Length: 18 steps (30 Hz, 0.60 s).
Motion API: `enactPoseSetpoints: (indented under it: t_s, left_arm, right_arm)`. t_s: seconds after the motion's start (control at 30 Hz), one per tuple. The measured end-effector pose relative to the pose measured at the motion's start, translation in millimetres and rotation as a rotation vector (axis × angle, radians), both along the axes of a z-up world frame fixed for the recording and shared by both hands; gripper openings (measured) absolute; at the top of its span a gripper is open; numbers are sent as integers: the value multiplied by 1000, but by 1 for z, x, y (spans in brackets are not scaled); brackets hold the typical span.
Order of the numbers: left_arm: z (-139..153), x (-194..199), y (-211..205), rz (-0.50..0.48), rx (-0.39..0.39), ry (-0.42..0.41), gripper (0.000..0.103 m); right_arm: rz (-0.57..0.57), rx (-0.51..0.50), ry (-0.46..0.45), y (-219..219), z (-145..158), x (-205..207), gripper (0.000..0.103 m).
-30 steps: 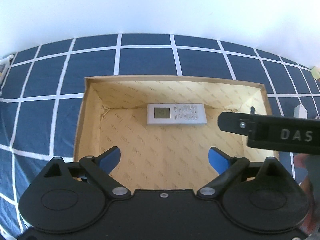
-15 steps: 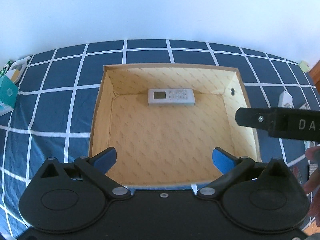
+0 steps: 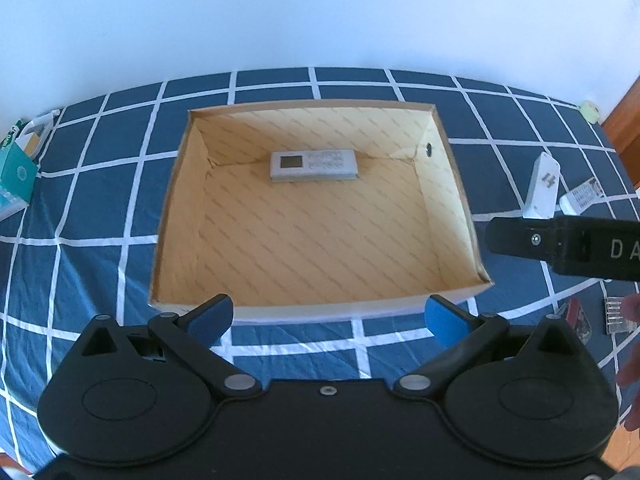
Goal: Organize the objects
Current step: 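Withdraw the right gripper and move it toward the black-and-red case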
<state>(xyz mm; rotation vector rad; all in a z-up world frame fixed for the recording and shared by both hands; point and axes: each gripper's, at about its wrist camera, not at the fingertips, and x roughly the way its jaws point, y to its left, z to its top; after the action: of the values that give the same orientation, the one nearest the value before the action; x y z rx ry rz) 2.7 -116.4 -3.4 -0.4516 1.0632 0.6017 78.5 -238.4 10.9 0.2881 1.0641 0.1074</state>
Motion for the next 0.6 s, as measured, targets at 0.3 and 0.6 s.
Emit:
enactPoseSetpoints:
  t_s: [0.3, 0.6]
  left_arm:
    - [-15, 31, -41, 44, -15, 28, 103]
    - [-42, 71, -95, 132, -73, 69, 103]
  right_arm:
    - [29, -2, 27, -48, -14, -8, 103]
    - [91, -19, 90, -118, -35, -7, 103]
